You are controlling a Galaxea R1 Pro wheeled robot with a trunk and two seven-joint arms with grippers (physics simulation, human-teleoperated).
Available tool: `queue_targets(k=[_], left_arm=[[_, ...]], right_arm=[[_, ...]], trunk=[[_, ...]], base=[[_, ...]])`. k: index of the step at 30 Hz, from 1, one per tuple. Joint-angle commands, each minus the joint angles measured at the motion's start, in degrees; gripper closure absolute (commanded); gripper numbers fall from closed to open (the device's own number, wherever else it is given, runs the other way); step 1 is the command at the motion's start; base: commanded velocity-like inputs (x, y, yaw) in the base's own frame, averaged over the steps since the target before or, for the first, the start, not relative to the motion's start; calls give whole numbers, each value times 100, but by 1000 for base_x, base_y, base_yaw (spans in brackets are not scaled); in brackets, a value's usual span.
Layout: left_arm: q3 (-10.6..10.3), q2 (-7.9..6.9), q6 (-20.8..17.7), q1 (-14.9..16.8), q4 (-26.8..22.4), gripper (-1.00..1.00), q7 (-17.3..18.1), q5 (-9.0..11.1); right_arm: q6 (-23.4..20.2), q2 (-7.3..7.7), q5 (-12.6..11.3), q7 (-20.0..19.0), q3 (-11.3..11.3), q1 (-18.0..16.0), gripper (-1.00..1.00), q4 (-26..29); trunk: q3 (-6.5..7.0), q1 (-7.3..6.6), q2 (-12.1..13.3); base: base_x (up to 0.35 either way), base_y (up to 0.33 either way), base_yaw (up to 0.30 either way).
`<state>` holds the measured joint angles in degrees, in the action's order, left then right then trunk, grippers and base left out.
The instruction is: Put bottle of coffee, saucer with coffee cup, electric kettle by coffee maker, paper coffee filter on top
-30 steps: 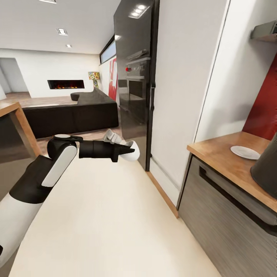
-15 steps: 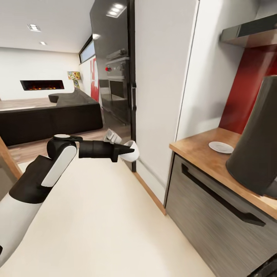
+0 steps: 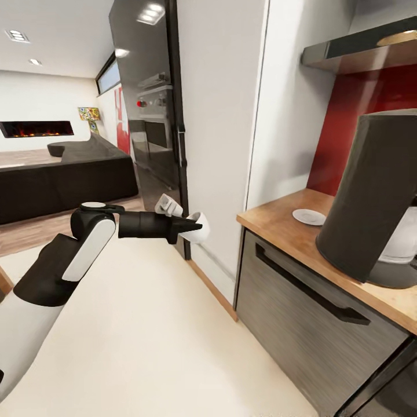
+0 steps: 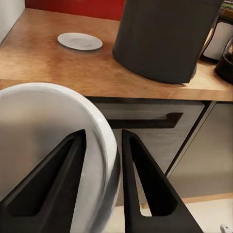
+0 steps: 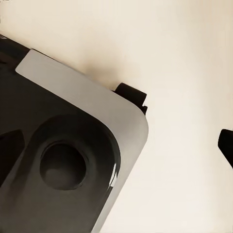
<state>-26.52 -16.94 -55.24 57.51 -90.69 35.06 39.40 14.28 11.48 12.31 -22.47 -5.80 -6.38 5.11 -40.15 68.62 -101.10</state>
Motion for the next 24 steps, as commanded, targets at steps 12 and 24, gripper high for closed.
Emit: queue_targets(k=[12, 24], left_arm=[[2, -3, -22, 6, -1, 100, 10, 7], [12, -3, -22, 6, -1, 100, 10, 7]], right_arm=[[24, 3, 9, 6, -44, -3, -100, -2], [23, 3, 9, 6, -44, -3, -100, -2]], trunk=[[-5, -1, -3], [-5, -1, -3]], base=[[92, 187, -14], [11, 19, -245]])
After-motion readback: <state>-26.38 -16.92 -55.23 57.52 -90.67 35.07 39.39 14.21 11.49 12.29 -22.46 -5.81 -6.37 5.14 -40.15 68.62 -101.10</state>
